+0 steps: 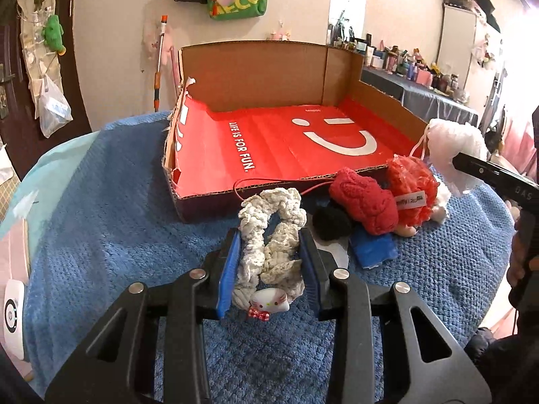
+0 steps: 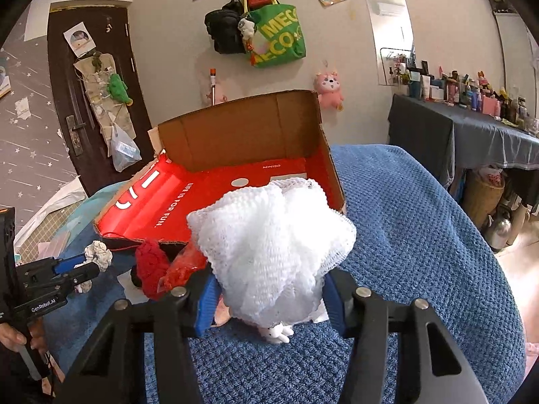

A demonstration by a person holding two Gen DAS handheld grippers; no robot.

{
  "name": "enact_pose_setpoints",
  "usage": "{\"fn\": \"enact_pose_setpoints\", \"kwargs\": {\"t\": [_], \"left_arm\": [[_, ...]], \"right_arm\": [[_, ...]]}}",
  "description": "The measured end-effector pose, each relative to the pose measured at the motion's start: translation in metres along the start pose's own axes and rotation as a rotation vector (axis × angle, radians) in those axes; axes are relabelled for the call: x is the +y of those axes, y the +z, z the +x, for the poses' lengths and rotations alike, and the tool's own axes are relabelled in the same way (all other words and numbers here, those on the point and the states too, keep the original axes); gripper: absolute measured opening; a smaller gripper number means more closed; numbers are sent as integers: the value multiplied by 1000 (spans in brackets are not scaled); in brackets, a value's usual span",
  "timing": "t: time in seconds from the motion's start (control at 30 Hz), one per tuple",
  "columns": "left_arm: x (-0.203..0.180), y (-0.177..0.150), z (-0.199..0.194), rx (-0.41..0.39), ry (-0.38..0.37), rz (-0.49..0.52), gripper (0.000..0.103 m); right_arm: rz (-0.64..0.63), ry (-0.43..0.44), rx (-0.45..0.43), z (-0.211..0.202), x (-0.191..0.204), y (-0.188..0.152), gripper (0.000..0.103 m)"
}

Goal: Organize soft objects
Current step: 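Carry both items into the red-lined box and open the left gripper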

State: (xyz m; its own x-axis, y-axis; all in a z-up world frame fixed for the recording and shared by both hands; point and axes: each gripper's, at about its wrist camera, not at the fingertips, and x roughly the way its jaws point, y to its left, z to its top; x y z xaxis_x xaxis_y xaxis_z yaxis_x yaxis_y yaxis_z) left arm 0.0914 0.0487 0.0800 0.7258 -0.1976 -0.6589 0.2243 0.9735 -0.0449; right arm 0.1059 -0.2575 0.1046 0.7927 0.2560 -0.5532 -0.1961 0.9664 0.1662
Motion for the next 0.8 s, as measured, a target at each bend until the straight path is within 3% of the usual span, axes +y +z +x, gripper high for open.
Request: {"fn": "enact_pose_setpoints", "kwargs": {"t": [0.27, 0.4, 0.63, 0.8], "left_arm": [[-3, 7, -10, -30, 3, 12, 33], [-2, 29, -16, -71, -8, 33, 33], [9, 96, -3, -115, -37, 69, 33], [15, 147, 41, -44, -24, 95, 33]], "right_arm": [[-21, 2, -24, -4, 4, 8, 56], [-49, 18, -53, -4, 9, 26, 56], [-140, 28, -58, 28, 23, 82, 56], [-160, 17, 27, 79, 25, 123, 56]]}}
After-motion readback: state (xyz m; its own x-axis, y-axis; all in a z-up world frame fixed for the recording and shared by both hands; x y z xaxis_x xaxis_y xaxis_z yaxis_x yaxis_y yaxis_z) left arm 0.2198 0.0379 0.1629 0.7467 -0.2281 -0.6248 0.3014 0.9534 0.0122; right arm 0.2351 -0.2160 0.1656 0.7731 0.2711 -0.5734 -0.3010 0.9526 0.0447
